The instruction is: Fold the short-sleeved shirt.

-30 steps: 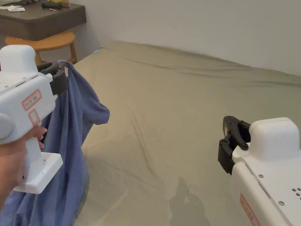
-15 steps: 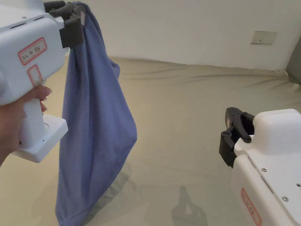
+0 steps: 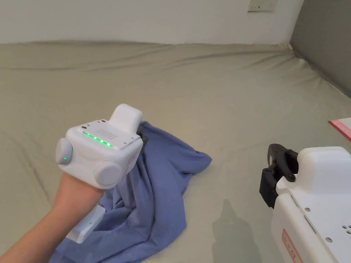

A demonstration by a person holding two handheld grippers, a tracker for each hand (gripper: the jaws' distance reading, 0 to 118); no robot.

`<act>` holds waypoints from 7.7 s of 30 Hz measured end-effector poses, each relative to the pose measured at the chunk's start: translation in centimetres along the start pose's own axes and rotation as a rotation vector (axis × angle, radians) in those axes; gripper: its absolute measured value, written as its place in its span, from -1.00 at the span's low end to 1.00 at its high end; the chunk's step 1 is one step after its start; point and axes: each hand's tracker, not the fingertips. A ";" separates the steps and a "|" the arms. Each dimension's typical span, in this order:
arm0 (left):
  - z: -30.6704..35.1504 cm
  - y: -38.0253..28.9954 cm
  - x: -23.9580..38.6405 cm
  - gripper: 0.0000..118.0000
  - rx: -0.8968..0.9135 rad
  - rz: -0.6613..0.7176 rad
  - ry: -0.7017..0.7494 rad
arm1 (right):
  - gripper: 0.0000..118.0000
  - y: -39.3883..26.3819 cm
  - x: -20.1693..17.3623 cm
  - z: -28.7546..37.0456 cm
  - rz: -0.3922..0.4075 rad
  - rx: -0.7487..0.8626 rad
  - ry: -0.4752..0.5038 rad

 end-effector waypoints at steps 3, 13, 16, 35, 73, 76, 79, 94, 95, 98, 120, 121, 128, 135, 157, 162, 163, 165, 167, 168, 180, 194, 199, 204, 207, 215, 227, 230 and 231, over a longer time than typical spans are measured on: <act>-4.9 -4.8 1.3 -1.00 -0.197 0.020 0.012 | -0.97 -1.3 0.7 -1.5 0.002 -0.048 -0.005; -5.6 -8.5 0.5 -0.82 -0.310 0.117 -0.027 | -0.97 -3.1 0.3 -2.3 0.041 -0.109 0.013; -1.7 -6.5 -1.5 0.82 -0.203 0.192 0.004 | -0.97 -1.9 -0.4 -1.3 0.056 -0.078 0.036; 32.1 -1.7 -4.5 0.32 0.460 0.373 0.377 | -0.97 7.8 -8.0 6.6 0.104 0.249 0.220; 20.2 -14.1 -4.9 -1.00 -0.044 0.391 0.310 | -0.97 0.0 -9.8 3.7 0.224 0.095 0.244; 16.6 -17.9 -5.8 -0.73 -0.188 0.475 0.211 | -0.97 -1.4 -8.8 2.2 0.219 0.029 0.238; 13.7 -20.6 -6.3 0.75 -0.282 0.495 0.229 | -0.96 -2.6 -7.6 1.0 0.226 -0.044 0.241; 7.5 -23.7 -6.2 0.25 -0.374 0.562 0.189 | -0.96 -5.5 -4.0 -2.9 0.248 -0.183 0.179; 7.7 -23.3 -5.7 0.05 -0.376 0.552 0.202 | -0.96 -5.6 -4.0 -3.3 0.243 -0.189 0.179; 8.4 -22.3 -5.1 -0.93 -0.344 0.505 0.126 | -0.96 -5.7 -4.1 -4.5 0.237 -0.205 0.172; 16.5 -20.7 -6.6 -0.93 -0.183 0.537 0.228 | 0.88 -10.1 -8.9 -33.4 0.251 -0.651 0.246; 16.4 -20.9 -6.5 -0.93 -0.186 0.539 0.230 | 0.89 -10.6 -9.0 -34.2 0.229 -0.674 0.252; 16.2 -21.3 -6.7 -0.93 -0.213 0.557 0.233 | -0.76 -10.7 -10.5 -32.6 0.212 -0.652 0.403; 19.3 -18.7 -8.4 -0.93 -0.076 0.558 0.262 | -0.76 -5.9 -7.2 -25.6 0.204 -0.435 0.310; 37.8 2.8 -14.5 -0.93 0.568 0.462 0.440 | -0.76 17.9 5.2 6.6 -0.059 0.341 0.114; 39.8 5.8 -14.7 -0.93 0.630 0.426 0.436 | -0.76 20.2 5.7 9.1 -0.055 0.413 0.040; 40.0 6.2 -14.8 -0.93 0.636 0.422 0.434 | -0.76 20.7 5.8 9.0 -0.053 0.415 0.036; 40.4 7.3 -15.2 -0.93 0.641 0.418 0.430 | -0.75 22.0 5.9 9.1 -0.051 0.414 0.031; 40.4 8.1 -15.7 -0.93 0.651 0.407 0.427 | -0.76 23.2 5.9 8.7 -0.043 0.423 0.020; 40.3 8.7 -16.1 -0.93 0.653 0.399 0.429 | -0.76 24.0 5.7 8.4 -0.028 0.430 0.006; 33.4 15.2 -23.1 -0.93 0.585 0.393 0.426 | -0.76 30.3 3.2 -1.4 0.045 0.441 -0.037; 22.5 20.8 -29.0 -0.93 0.484 0.372 0.521 | -0.76 35.7 -1.4 -17.2 0.048 0.408 -0.055; 18.8 20.3 -29.8 -0.93 0.433 0.352 0.528 | -0.76 34.0 -2.2 -21.2 0.055 0.347 -0.053; 14.8 16.9 -28.9 -0.93 0.359 0.345 0.508 | -0.76 28.8 -3.0 -24.1 0.078 0.240 -0.046; 12.5 13.2 -27.8 -0.93 0.275 0.347 0.479 | -0.76 24.1 -3.1 -25.0 0.059 0.144 -0.016; 9.5 -1.7 -21.7 -0.93 0.029 0.371 0.391 | -0.75 7.6 -3.0 -21.1 0.106 -0.177 0.037; 14.9 -23.9 -10.9 -0.93 -0.481 0.306 0.216 | -0.75 -14.0 -1.2 -8.2 -0.056 -0.723 0.133; 17.1 -26.4 -9.5 -0.93 -0.542 0.250 0.207 | -0.75 -16.6 -1.1 -5.3 -0.100 -0.805 0.115; 17.7 -26.8 -9.5 -0.93 -0.547 0.248 0.203 | -0.75 -17.2 -1.0 -4.4 -0.115 -0.829 0.125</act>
